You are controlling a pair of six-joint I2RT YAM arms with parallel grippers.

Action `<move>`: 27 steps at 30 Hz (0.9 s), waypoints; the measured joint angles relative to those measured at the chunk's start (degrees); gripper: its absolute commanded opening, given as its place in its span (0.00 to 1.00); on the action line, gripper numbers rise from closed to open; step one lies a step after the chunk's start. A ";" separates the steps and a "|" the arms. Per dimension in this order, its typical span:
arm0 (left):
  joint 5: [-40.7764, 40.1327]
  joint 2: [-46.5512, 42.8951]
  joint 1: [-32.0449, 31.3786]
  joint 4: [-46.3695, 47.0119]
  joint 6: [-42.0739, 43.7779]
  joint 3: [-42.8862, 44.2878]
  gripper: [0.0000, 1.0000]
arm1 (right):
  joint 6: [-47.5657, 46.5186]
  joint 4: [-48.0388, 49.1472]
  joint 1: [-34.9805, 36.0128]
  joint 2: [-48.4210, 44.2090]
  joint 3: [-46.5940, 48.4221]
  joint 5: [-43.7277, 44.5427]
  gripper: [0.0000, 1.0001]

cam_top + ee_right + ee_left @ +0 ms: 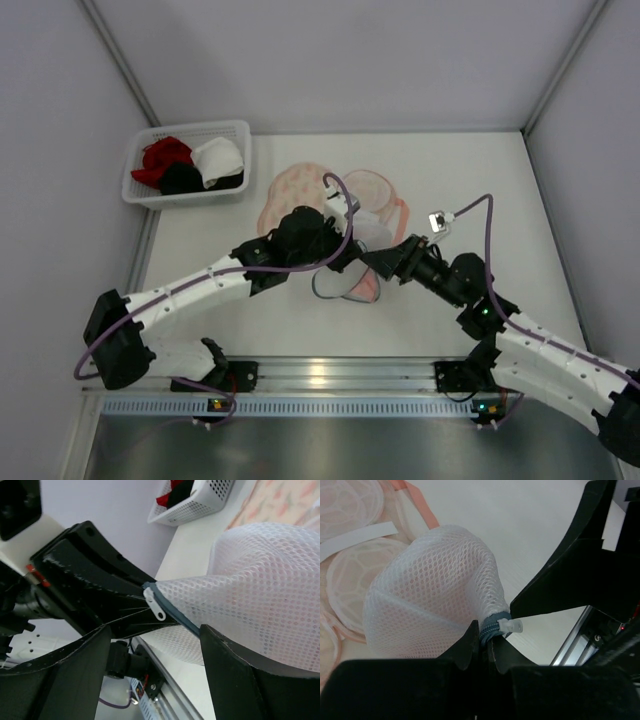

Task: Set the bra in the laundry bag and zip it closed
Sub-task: Zip the zipper on the laundry bag.

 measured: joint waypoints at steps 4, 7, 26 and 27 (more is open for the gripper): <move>0.02 -1.05 -0.37 0.63 -0.11 -1.77 0.00 | 4.52 1.68 -0.13 2.45 -0.92 -0.15 0.65; 0.15 -2.27 -0.37 1.09 -0.15 -3.19 0.00 | 6.40 4.31 -0.22 1.84 -1.27 0.31 0.62; 0.68 -2.75 -0.44 4.07 -0.31 -3.61 0.00 | 8.81 5.53 -0.31 3.69 -1.11 -0.96 0.55; 0.72 -2.64 -0.46 4.15 -0.31 -3.61 0.00 | 8.79 5.51 -0.31 3.65 -1.09 -1.01 0.54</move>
